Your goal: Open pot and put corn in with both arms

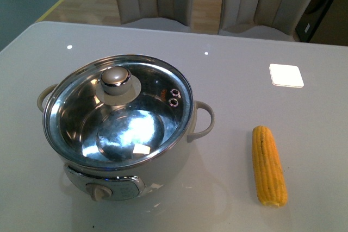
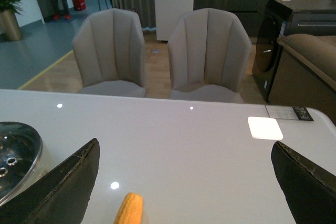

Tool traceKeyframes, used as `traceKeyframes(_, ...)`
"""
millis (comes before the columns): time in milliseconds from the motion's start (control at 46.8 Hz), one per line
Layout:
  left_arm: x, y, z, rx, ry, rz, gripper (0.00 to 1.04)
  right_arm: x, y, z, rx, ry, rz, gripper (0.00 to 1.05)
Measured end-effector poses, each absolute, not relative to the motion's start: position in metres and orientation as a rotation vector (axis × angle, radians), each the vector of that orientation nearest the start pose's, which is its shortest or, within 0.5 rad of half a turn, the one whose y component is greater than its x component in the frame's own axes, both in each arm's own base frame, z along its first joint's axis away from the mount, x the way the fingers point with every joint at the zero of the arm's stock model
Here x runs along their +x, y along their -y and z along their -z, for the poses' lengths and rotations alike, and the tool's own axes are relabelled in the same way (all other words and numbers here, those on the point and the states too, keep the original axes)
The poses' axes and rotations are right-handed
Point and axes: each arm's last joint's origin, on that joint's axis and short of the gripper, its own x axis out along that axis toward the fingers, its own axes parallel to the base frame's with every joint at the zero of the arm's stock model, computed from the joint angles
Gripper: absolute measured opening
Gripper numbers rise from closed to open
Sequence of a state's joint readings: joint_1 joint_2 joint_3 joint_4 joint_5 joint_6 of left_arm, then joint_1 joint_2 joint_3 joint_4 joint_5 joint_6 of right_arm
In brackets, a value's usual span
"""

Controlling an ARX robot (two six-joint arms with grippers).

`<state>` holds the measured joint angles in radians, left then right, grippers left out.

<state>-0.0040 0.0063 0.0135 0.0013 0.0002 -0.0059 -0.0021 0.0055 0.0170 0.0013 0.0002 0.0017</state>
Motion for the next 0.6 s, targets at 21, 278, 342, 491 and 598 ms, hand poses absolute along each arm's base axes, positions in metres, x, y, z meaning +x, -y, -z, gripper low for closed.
traceKeyframes(21,0.0973,0.0004,-0.1678,-0.006,0.009,0.004,0.98,0.097,0.0002,-0.169,0.002,0.013,0.002,0.96)
traceKeyframes(278,0.0973,0.0004,-0.1678,-0.006,0.009,0.004,0.98,0.097,0.0002,-0.169,0.001,0.013,0.003,0.96)
traceKeyframes(342,0.0973,0.0004,-0.1678,-0.006,0.009,0.004,0.98,0.097,0.0002,-0.169,0.002,0.013,0.002,0.96)
traceKeyframes(491,0.0973,0.0004,-0.1678,-0.006,0.009,0.004,0.98,0.097,0.0002,-0.169,0.002,0.013,0.003,0.96)
traceKeyframes(598,0.0973,0.0004,-0.1678,-0.006,0.009,0.004,0.98,0.097,0.0002,-0.169,0.002,0.013,0.003,0.96)
